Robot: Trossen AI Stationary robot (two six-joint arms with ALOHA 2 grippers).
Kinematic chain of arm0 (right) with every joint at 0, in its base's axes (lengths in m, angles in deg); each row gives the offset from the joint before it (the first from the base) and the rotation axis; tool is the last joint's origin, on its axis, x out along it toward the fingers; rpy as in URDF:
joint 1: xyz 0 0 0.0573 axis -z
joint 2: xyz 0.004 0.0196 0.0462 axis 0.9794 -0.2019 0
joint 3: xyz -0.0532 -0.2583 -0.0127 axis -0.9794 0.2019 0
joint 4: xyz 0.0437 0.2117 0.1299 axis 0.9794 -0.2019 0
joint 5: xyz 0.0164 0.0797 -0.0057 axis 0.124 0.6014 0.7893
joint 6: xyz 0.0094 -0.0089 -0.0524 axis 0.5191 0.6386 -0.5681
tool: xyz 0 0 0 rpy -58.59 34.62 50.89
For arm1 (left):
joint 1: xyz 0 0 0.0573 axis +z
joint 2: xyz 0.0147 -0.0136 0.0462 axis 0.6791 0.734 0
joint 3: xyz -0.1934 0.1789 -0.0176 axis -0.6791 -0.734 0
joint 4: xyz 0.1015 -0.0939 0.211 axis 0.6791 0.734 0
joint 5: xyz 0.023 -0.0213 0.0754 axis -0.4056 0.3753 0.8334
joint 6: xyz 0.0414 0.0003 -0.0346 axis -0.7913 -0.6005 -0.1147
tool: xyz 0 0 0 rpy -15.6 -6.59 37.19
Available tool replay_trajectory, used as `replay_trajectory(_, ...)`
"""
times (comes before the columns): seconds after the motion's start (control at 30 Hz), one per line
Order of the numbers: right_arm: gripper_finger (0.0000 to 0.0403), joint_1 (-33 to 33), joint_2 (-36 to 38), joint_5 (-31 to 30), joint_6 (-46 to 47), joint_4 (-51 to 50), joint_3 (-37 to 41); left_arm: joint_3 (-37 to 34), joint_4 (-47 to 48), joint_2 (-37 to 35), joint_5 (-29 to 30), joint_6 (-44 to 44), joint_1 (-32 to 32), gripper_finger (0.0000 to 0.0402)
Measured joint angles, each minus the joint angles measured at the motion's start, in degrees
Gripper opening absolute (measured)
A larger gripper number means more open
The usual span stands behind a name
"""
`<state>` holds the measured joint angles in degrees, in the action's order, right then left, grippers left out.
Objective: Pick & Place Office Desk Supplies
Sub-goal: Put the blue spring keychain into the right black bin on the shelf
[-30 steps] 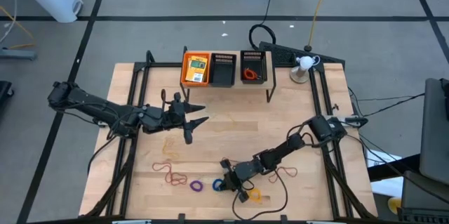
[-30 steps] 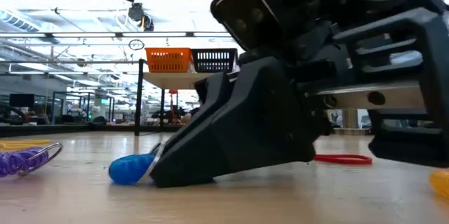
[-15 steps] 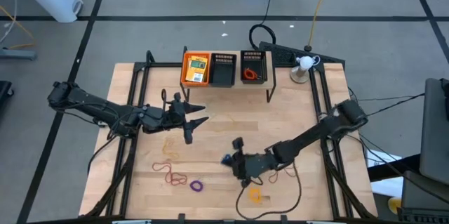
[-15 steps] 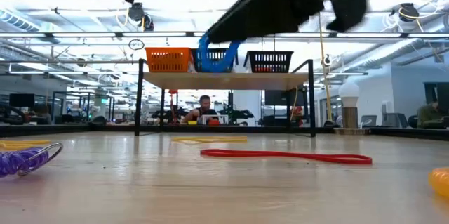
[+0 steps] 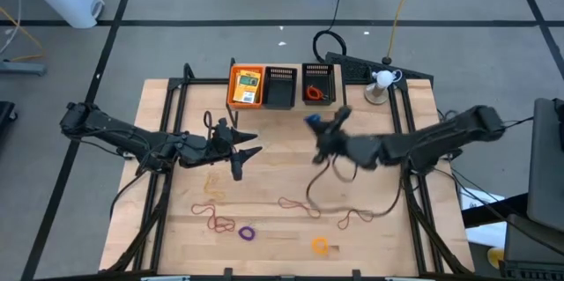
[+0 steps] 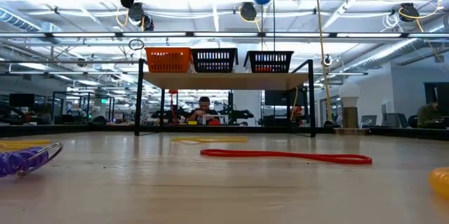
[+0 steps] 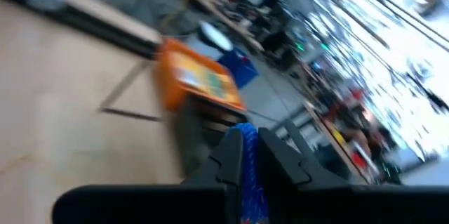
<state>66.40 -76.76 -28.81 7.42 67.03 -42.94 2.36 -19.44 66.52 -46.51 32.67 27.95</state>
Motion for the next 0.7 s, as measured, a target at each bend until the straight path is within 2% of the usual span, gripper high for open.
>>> replay_trajectory(0.13,0.0016,7.37,6.63,2.05,3.79,0.28,2.97,0.0,0.22,0.0,0.0,-0.12,0.0,0.0195)
replay_trajectory(0.27,0.0018,14.32,9.6,13.21,10.68,0.19,6.69,0.0,1.35,0.0,0.02,-0.17,0.0,0.0195)
replay_trajectory(0.4,0.0026,20.18,8.5,19.91,15.93,0.18,8.93,0.0,1.06,0.0,0.02,-2.98,0.0,0.0195)
replay_trajectory(0.5,0.0017,23.78,6.77,23.16,17.42,-0.12,9.62,0.0,0.75,0.0,0.02,-4.29,0.06,0.0195)
replay_trajectory(0.7,0.002,28.5,4.75,25.01,17.59,2.87,9.62,0.0,0.71,0.0,0.04,-4.69,0.87,0.0195)
